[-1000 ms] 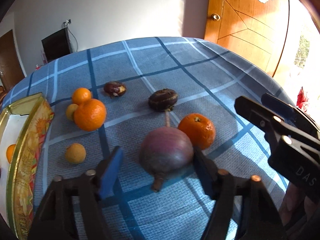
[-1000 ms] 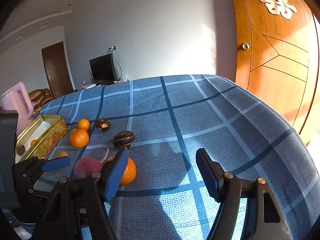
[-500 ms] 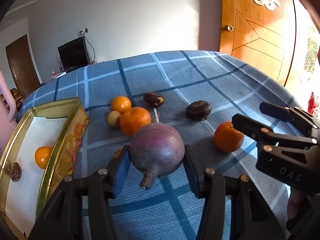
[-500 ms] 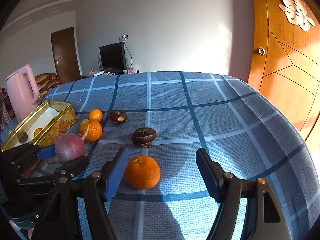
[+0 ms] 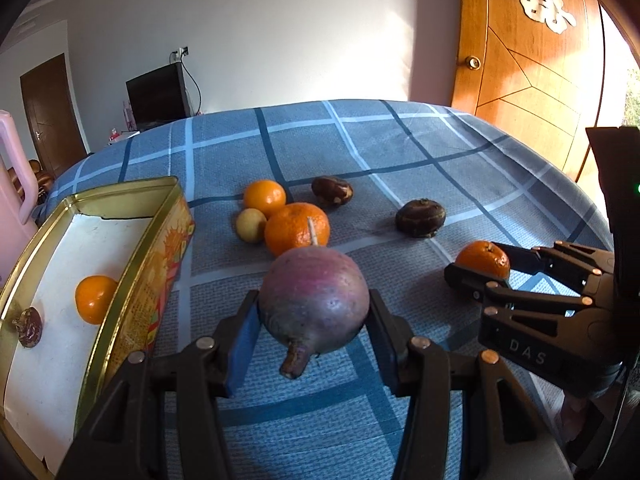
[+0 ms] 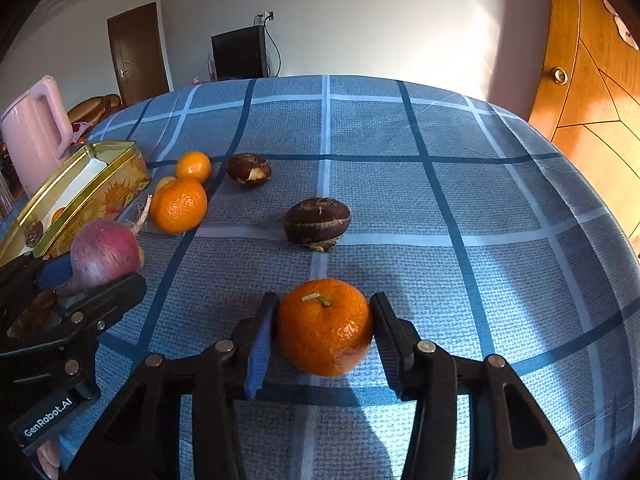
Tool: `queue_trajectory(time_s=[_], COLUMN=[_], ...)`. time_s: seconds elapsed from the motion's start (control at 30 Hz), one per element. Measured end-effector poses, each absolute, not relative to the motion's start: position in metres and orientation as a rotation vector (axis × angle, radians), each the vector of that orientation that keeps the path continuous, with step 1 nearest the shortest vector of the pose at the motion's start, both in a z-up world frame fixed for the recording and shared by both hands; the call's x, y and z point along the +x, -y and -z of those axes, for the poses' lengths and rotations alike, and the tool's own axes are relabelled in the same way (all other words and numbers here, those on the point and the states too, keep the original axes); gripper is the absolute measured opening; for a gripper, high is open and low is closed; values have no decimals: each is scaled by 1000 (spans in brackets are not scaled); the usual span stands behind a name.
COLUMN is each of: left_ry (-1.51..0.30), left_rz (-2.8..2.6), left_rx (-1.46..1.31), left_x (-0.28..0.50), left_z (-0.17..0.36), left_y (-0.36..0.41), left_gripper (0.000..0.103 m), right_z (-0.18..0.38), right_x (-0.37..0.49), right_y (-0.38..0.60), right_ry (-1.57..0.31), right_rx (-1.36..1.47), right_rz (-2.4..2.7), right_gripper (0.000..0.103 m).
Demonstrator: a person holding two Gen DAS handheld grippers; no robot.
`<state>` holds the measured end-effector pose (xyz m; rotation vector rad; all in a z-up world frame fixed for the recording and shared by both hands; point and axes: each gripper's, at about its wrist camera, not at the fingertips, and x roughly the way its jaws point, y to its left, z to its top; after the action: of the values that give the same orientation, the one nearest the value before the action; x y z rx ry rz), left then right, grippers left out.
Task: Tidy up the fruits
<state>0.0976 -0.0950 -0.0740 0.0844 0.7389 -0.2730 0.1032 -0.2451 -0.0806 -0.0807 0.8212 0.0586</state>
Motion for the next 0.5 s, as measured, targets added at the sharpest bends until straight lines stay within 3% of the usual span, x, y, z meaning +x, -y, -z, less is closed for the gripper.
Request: queue_trajectory(time_s=[0.5], left_ry=[-667], left_rz=[226], left_rx=[53], left_x=[89], left_z=[65], left_y=[85], left_gripper=[53], right_z=[63], right_x=[83], right_y=[235], right_ry=[-692], right_rx=[-110], right_rz=[-140], right_gripper=[48])
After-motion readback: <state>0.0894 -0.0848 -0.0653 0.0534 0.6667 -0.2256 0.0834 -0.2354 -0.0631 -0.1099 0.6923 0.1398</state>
